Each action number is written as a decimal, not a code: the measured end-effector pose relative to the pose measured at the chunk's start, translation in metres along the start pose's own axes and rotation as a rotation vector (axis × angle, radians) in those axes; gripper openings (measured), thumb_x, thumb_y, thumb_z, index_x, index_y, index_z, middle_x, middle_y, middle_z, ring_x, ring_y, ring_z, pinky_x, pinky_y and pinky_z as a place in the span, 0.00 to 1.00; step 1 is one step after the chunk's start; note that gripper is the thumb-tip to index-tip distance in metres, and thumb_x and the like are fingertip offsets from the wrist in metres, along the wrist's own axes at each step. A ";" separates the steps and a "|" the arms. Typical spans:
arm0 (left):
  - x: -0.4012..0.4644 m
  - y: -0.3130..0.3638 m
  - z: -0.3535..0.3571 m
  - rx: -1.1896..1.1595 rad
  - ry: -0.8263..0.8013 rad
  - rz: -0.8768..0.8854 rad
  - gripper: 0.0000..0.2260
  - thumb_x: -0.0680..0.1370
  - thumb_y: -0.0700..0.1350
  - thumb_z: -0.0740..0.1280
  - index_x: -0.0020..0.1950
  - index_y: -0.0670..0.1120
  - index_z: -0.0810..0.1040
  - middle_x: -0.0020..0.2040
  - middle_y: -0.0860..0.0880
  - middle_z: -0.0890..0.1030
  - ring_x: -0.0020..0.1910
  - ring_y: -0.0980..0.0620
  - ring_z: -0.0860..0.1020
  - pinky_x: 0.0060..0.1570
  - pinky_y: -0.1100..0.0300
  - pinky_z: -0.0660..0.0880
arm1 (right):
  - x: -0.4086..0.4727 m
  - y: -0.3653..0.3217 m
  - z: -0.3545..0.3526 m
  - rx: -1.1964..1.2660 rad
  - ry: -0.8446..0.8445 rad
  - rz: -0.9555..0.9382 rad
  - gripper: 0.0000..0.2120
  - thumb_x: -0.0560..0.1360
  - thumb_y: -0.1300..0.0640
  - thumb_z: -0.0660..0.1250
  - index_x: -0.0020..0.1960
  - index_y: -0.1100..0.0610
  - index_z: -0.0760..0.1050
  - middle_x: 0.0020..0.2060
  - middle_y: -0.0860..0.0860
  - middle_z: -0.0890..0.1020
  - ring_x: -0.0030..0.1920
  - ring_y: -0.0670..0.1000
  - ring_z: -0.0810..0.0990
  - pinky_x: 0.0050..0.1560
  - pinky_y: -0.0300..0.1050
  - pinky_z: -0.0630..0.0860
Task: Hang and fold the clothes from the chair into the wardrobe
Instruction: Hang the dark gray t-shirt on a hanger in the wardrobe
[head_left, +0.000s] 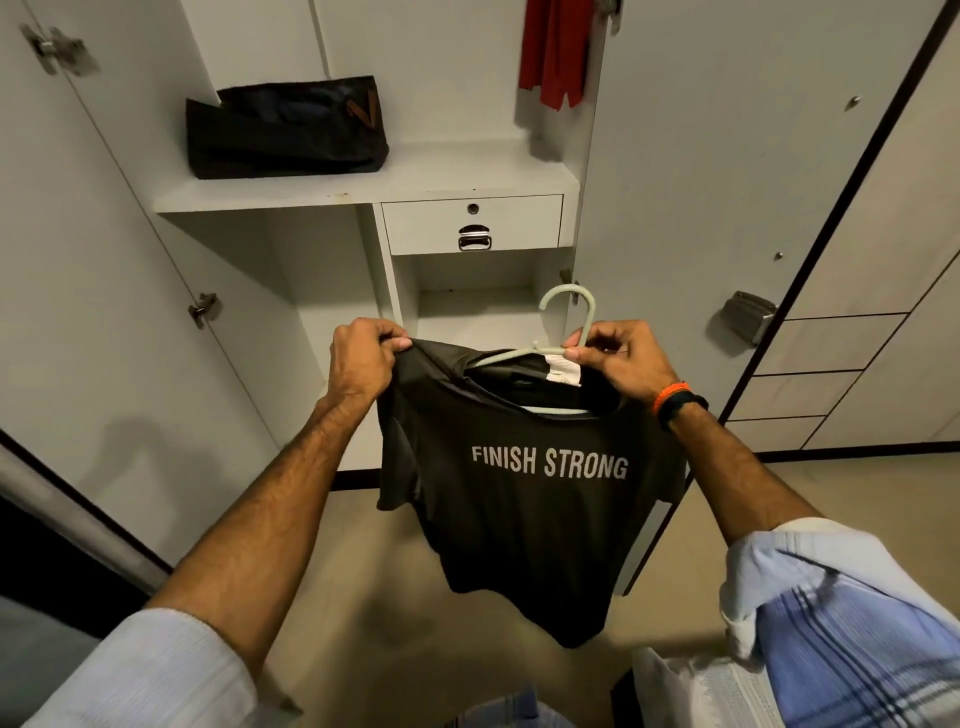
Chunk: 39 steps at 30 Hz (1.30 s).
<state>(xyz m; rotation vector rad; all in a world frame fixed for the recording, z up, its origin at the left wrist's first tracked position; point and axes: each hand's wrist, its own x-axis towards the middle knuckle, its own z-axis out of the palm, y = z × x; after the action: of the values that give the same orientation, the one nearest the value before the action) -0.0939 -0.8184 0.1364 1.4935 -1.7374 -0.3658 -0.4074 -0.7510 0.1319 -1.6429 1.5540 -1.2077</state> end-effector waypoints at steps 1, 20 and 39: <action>0.003 0.003 -0.001 0.008 -0.005 0.009 0.06 0.77 0.40 0.71 0.52 0.41 0.85 0.49 0.45 0.85 0.49 0.50 0.81 0.58 0.63 0.73 | -0.001 -0.001 -0.001 -0.002 -0.047 0.000 0.04 0.73 0.59 0.74 0.48 0.55 0.84 0.43 0.52 0.86 0.49 0.54 0.83 0.57 0.51 0.79; 0.000 0.031 0.015 -0.088 -0.450 -0.052 0.08 0.75 0.49 0.73 0.47 0.44 0.85 0.44 0.53 0.83 0.49 0.55 0.79 0.62 0.53 0.74 | 0.003 -0.009 0.020 0.115 -0.014 0.019 0.02 0.73 0.63 0.74 0.46 0.59 0.83 0.39 0.47 0.85 0.41 0.43 0.83 0.48 0.39 0.78; -0.006 0.077 0.043 -0.074 -0.387 0.146 0.05 0.76 0.47 0.72 0.49 0.47 0.84 0.37 0.55 0.83 0.37 0.62 0.80 0.42 0.66 0.77 | 0.014 -0.018 0.036 0.024 0.017 -0.039 0.07 0.70 0.55 0.77 0.48 0.54 0.84 0.43 0.48 0.86 0.46 0.46 0.82 0.50 0.41 0.79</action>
<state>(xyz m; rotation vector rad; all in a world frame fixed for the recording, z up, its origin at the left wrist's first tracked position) -0.1790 -0.8041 0.1580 1.2937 -2.0949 -0.6690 -0.3688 -0.7681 0.1355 -1.6587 1.5180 -1.2594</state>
